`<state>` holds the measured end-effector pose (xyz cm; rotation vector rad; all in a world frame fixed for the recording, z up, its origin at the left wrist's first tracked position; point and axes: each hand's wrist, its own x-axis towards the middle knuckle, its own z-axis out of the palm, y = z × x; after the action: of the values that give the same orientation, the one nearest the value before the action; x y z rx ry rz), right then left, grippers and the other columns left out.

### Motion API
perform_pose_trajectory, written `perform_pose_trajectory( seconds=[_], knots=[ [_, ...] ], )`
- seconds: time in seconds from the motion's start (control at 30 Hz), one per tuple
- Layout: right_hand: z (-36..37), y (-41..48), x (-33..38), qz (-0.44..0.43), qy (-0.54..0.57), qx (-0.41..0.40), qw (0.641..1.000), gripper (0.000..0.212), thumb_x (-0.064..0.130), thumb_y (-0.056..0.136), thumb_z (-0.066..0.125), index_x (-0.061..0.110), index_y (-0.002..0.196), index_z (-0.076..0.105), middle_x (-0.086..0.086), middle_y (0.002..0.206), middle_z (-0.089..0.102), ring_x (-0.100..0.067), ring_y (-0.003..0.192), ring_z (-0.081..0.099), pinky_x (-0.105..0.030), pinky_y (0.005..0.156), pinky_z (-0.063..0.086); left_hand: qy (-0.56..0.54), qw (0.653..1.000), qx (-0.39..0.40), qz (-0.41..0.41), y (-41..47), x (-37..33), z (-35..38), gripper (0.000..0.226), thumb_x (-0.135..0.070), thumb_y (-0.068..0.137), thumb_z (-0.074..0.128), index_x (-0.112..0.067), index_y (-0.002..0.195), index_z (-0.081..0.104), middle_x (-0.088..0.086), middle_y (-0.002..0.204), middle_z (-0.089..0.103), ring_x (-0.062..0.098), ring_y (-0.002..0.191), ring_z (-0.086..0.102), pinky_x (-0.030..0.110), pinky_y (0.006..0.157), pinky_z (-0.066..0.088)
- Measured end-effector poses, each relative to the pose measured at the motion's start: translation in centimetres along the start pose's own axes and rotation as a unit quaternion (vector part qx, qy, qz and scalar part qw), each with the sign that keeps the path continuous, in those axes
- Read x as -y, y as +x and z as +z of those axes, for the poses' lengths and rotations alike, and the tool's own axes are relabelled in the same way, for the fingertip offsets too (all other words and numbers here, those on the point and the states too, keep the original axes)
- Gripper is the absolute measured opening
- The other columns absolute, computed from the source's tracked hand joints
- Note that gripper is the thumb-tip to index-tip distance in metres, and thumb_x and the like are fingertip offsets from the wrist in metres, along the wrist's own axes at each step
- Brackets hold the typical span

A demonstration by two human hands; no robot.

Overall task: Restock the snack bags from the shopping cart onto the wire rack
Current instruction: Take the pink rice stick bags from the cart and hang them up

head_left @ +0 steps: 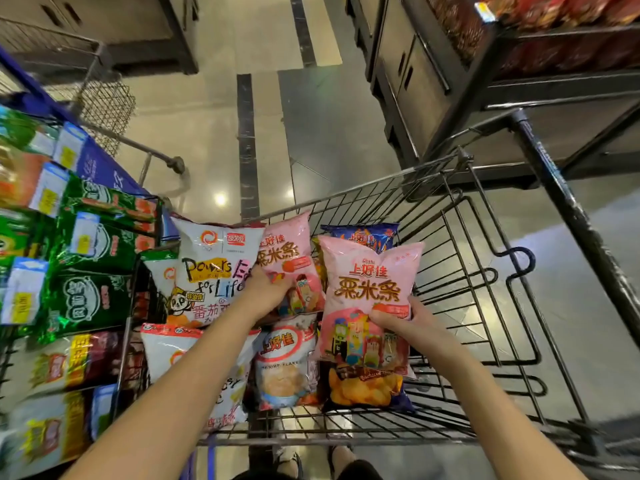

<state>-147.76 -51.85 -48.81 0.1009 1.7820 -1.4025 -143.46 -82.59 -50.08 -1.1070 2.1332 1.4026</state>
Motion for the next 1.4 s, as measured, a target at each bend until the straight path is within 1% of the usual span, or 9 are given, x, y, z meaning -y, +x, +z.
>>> perform_pose_trajectory(
  seconds=[0.23,0.43,0.63,0.8,0.93,1.03,1.17,1.27,1.4],
  knots=[
    [-1.4,1.0,0.8,0.003,0.012,0.001,1.000,0.086,0.054,0.062,0.094,0.023,0.133,0.056,0.004,0.116,0.076,-0.016,0.104,0.075,-0.044,0.094,0.059,-0.058,0.994,-0.044,-0.077,3.6,-0.1,1.7,0.092,-0.043,0.093,0.073,-0.004,0.155,0.019,0.018,0.154,0.044,0.037,0.142,0.042,0.043,0.119,0.035],
    [-2.2,1.4,1.5,0.011,0.021,-0.010,1.000,0.071,0.044,0.072,0.088,0.025,0.133,0.057,0.008,0.113,0.077,-0.008,0.098,0.075,-0.026,0.078,0.059,-0.094,0.992,-0.058,-0.060,3.9,0.5,1.9,0.100,-0.033,0.090,0.076,-0.013,0.162,0.010,0.014,0.159,0.040,0.035,0.145,0.040,0.046,0.121,0.031],
    [-2.4,1.5,2.2,0.020,0.046,-0.012,0.999,0.061,0.039,0.077,0.086,0.029,0.130,0.057,0.010,0.109,0.078,-0.009,0.098,0.076,-0.028,0.080,0.059,-0.065,0.997,-0.044,-0.018,2.7,2.3,1.8,0.095,-0.023,0.087,0.082,-0.010,0.158,0.020,0.010,0.147,0.052,0.031,0.135,0.052,0.037,0.109,0.040],
    [-2.4,2.0,1.8,0.019,0.043,-0.014,0.999,0.066,0.042,0.074,0.086,0.028,0.132,0.056,0.007,0.113,0.077,-0.011,0.100,0.075,-0.032,0.084,0.059,-0.079,0.997,-0.010,-0.019,4.4,3.5,1.5,0.115,-0.057,0.051,0.098,-0.021,0.145,0.044,-0.001,0.132,0.066,0.024,0.122,0.063,0.049,0.111,0.048],
    [-2.4,2.4,1.2,0.019,0.041,-0.020,0.999,0.077,0.048,0.070,0.089,0.026,0.135,0.054,0.005,0.117,0.076,-0.013,0.102,0.075,-0.037,0.089,0.060,-0.132,0.988,0.025,-0.070,5.2,3.7,1.4,0.127,-0.054,0.045,0.102,-0.019,0.148,0.037,0.005,0.135,0.064,0.028,0.119,0.064,0.053,0.102,0.054],
    [-2.4,2.4,1.1,0.018,0.033,-0.023,0.999,0.087,0.057,0.062,0.093,0.028,0.135,0.055,0.006,0.118,0.076,-0.015,0.104,0.075,-0.044,0.094,0.060,-0.152,0.984,0.035,-0.086,4.5,3.0,1.5,0.112,-0.040,0.060,0.100,-0.015,0.148,0.036,0.007,0.132,0.065,0.028,0.113,0.067,0.044,0.089,0.059],
    [-2.4,0.9,1.7,0.003,0.020,-0.023,1.000,0.067,0.046,0.074,0.087,0.027,0.131,0.057,0.007,0.114,0.077,-0.014,0.101,0.076,-0.038,0.088,0.061,-0.221,0.968,0.073,-0.093,2.8,2.0,2.1,0.111,-0.031,0.057,0.102,-0.023,0.147,0.036,0.006,0.127,0.070,0.029,0.105,0.074,0.054,0.083,0.063],
    [-2.5,-0.4,2.5,-0.009,0.021,-0.031,0.999,0.053,0.040,0.078,0.082,0.029,0.124,0.060,0.010,0.108,0.078,-0.010,0.096,0.076,-0.027,0.076,0.059,-0.242,0.964,0.074,-0.082,1.9,1.7,2.2,0.130,-0.045,0.039,0.106,-0.024,0.147,0.037,0.004,0.127,0.071,0.028,0.103,0.075,0.056,0.080,0.063],
    [-3.1,-2.2,3.9,-0.028,0.026,-0.043,0.998,0.068,0.052,0.068,0.086,0.028,0.126,0.061,0.006,0.111,0.078,-0.013,0.099,0.076,-0.035,0.085,0.059,-0.241,0.966,0.070,-0.056,0.4,1.1,1.6,0.141,-0.058,0.031,0.102,-0.030,0.150,0.031,0.003,0.132,0.067,0.027,0.109,0.071,0.048,0.076,0.063]
  ],
)
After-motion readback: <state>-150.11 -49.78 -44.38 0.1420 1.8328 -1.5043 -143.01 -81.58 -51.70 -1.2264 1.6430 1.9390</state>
